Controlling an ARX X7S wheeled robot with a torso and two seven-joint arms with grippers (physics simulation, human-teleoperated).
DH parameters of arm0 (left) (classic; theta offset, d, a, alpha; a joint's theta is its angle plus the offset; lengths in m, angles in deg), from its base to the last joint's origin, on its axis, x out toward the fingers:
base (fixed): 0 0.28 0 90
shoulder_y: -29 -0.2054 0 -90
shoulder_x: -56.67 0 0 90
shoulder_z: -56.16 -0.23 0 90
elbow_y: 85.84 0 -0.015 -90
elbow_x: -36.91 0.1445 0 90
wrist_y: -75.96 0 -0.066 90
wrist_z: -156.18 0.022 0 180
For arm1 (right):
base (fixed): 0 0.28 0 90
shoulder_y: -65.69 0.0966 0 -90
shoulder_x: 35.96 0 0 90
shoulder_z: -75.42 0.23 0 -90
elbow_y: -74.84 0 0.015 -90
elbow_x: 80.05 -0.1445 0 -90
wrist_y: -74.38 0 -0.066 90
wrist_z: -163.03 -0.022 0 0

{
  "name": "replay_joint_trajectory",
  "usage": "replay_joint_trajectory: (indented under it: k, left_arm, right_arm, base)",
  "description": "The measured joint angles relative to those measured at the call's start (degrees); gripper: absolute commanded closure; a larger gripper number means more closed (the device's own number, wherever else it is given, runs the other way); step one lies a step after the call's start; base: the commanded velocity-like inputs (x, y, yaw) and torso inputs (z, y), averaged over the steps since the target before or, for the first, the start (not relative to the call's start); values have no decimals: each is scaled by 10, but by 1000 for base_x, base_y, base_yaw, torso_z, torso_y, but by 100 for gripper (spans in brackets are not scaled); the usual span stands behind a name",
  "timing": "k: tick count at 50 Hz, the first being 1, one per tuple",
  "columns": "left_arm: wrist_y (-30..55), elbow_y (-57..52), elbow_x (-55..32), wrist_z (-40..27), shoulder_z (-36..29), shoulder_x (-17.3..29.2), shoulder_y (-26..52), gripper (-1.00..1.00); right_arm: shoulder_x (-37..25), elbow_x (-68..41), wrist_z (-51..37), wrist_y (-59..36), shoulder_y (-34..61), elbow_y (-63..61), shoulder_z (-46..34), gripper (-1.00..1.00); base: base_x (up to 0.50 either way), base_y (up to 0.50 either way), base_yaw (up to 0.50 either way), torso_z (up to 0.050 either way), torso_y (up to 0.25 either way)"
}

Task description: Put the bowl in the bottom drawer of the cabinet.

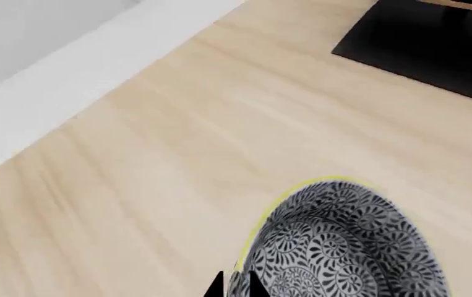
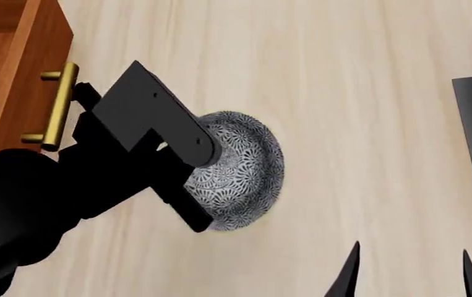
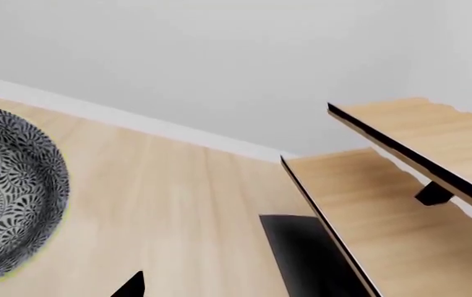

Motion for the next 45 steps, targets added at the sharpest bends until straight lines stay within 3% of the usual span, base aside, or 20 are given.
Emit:
replay_joint_trajectory:
  k: [20, 45]
  left_arm:
    - [-30, 44, 13, -75, 134, -32, 27, 100]
    - [-146, 115, 45, -218, 313, -76, 43, 100]
  right_arm:
    - [-6, -6, 6, 9, 33, 29, -3, -100]
    - [-13, -17, 14, 25, 54, 62, -9, -100]
  base:
    - [0, 0, 0, 0, 0]
    - [0, 0, 0, 0, 0]
